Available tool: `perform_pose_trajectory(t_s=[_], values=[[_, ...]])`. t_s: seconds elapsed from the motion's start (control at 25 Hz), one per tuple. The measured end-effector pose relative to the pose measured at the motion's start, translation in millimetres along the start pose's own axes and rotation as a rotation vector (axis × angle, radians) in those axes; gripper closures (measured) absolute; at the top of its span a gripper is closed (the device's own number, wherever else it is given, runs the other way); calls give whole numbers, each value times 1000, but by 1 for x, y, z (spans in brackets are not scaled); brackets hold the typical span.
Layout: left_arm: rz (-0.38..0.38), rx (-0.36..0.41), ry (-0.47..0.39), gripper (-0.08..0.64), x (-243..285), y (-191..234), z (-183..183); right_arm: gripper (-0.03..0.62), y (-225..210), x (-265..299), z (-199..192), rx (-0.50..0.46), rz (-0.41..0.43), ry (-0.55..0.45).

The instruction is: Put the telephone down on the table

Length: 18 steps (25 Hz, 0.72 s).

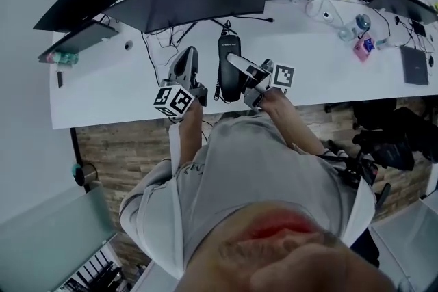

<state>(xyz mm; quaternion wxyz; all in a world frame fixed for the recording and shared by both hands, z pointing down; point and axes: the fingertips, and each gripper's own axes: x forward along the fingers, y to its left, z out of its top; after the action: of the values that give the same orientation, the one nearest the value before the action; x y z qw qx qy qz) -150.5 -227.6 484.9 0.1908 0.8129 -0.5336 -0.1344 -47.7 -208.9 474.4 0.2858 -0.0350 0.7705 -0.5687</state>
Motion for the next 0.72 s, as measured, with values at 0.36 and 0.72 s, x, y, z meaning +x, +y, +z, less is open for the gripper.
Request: perform_pose_trajectory(t_s=[0.36, 0.72], values=[[32, -25, 49, 551, 29, 24, -16, 290, -37, -6, 32, 7, -64, -17], [15, -101, 50, 551, 14, 40, -24, 290, -32, 3, 11, -4, -76, -20]])
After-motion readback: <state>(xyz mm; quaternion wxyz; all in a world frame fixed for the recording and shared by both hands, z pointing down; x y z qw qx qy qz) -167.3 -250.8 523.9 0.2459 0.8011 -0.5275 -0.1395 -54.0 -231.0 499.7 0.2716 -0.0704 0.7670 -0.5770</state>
